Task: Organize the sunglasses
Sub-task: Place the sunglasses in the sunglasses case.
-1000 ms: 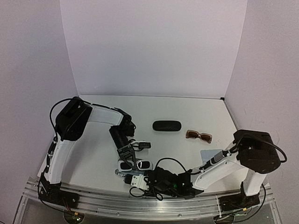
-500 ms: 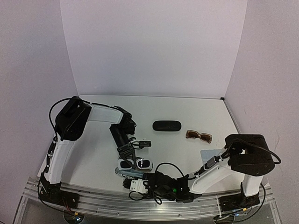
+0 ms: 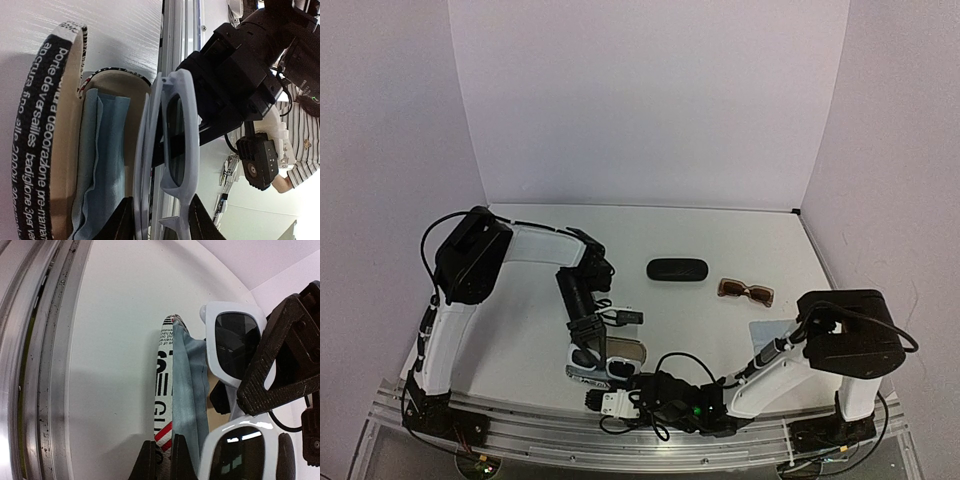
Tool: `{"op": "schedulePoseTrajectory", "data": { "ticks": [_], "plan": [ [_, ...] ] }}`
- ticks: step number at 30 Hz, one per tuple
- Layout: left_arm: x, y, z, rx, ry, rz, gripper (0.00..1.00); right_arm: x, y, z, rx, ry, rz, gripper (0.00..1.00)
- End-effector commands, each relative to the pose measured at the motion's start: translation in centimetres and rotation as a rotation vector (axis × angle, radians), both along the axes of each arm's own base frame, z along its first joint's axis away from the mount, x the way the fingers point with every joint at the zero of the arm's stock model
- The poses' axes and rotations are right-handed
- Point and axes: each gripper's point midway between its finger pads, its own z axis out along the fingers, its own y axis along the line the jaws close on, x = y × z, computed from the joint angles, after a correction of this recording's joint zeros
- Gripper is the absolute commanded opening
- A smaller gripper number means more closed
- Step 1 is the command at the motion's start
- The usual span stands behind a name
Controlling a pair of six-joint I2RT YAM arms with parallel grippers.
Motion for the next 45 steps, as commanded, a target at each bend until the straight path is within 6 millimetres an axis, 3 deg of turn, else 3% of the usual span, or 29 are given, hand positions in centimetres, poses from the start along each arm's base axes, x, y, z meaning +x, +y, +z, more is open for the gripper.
{"op": "schedulePoseTrajectory", "data": {
  "ticks": [1,12,18,28,34,40,45],
  "plan": [
    [-1.4,-0.2,-4.1,0.044,-0.082,-0.098,0.31,2.0,-7.9,-8.2,-0.373,-0.007,-0.103,0.03],
    [0.2,-1.8,-4.8,-0.029,-0.190,-0.017,0.31,1.9,-8.1,-7.6,-0.363,-0.008,-0.104,0.03],
    [0.0,-1.0,-4.0,-0.033,-0.203,-0.101,0.39,1.8,-8.4,-7.8,-0.378,-0.019,-0.098,0.04],
    [0.1,-0.8,-0.4,-0.062,-0.223,-0.157,0.58,1.8,-8.8,-8.3,-0.403,-0.034,-0.096,0.03],
    [0.3,-0.6,0.7,-0.061,-0.248,-0.171,0.68,1.7,-8.9,-8.8,-0.419,-0.037,-0.090,0.03],
    [2.2,-2.0,0.1,-0.067,-0.330,-0.117,0.66,1.8,-8.7,-8.5,-0.406,-0.033,-0.095,0.03],
    [2.5,-2.4,2.4,-0.113,-0.349,-0.136,0.65,1.7,-8.6,-7.9,-0.387,-0.027,-0.095,0.04]
  ]
}}
